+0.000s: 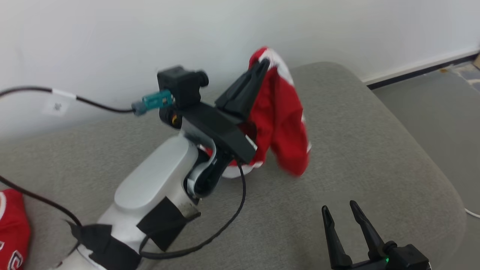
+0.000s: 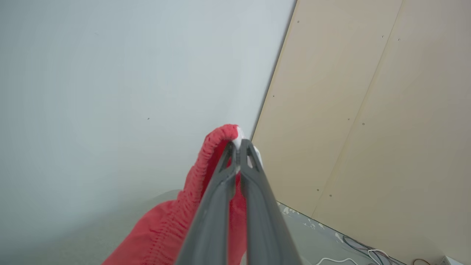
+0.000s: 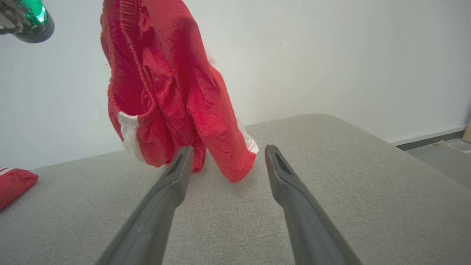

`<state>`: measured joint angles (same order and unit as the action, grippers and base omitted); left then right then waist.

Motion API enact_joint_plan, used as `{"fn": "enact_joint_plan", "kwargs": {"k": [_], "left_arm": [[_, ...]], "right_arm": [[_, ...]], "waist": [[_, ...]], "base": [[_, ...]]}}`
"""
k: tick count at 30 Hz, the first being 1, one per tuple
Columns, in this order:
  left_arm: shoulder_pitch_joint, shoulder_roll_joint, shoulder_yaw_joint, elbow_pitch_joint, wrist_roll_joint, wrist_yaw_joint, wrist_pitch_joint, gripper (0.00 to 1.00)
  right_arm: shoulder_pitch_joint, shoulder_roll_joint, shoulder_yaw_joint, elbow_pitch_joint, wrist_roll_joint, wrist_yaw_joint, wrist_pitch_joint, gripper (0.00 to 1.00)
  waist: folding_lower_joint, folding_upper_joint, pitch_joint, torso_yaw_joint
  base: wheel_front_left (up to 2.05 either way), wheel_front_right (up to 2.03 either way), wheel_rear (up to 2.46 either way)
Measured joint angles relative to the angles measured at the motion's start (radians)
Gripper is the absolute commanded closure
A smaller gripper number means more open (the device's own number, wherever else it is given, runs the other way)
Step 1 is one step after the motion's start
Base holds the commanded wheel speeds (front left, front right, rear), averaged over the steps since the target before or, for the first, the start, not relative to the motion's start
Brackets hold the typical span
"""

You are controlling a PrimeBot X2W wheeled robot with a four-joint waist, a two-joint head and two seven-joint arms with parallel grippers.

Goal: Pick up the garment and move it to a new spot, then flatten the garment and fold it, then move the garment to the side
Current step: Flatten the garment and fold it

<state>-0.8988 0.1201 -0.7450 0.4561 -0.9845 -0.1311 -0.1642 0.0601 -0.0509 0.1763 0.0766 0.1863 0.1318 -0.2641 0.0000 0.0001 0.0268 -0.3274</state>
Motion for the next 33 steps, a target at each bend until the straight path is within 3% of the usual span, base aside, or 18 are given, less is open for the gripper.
{"fn": "enact_joint_plan", "kwargs": {"k": [3, 6, 10, 13, 17, 21, 33], "left_arm": [[-0.060, 0.024, -0.023, -0.015, -0.022, 0.000, 0.003, 1.00], [-0.048, 0.095, -0.038, -0.034, -0.073, -0.001, -0.003, 1.00], [0.132, 0.194, -0.107, -0.107, -0.201, -0.001, -0.008, 1.00], [0.244, 0.256, -0.156, -0.111, -0.239, -0.001, -0.032, 1.00], [0.349, 0.318, -0.207, -0.072, -0.225, 0.000, -0.076, 1.00], [0.392, 0.343, -0.220, -0.084, -0.193, -0.001, -0.094, 1.00], [0.469, 0.385, -0.120, -0.014, 0.017, -0.001, -0.098, 1.00]], "right_arm": [[-0.002, 0.000, -0.007, -0.003, 0.006, 0.000, 0.000, 0.00], [-0.002, 0.000, -0.015, -0.004, 0.013, 0.000, 0.000, 0.00], [0.008, 0.000, -0.034, -0.006, 0.016, 0.000, 0.000, 0.00], [0.008, 0.000, -0.031, 0.002, 0.015, 0.000, 0.000, 0.00], [-0.006, 0.000, -0.030, 0.010, 0.013, 0.000, 0.000, 0.00], [-0.014, 0.000, -0.023, 0.046, 0.005, 0.000, 0.000, 0.00], [-0.060, -0.014, 0.028, 0.160, 0.018, 0.000, 0.000, 0.00]], "waist": [[0.0000, 0.0000, 0.001, -0.035], [0.0000, 0.0000, 0.002, -0.062], [0.0001, 0.0000, 0.006, -0.062], [0.0000, -0.0001, 0.011, -0.039], [0.0000, 0.0000, 0.025, 0.004], [0.0000, 0.0000, 0.035, 0.052], [0.0000, 0.0000, 0.033, 0.176]], "base": [[0.00, 0.00, 0.00], [0.00, 0.00, 0.00], [0.00, 0.00, 0.00], [0.00, 0.00, 0.00], [0.00, 0.00, 0.00], [0.00, 0.00, 0.00], [0.00, 0.00, 0.00]]}}
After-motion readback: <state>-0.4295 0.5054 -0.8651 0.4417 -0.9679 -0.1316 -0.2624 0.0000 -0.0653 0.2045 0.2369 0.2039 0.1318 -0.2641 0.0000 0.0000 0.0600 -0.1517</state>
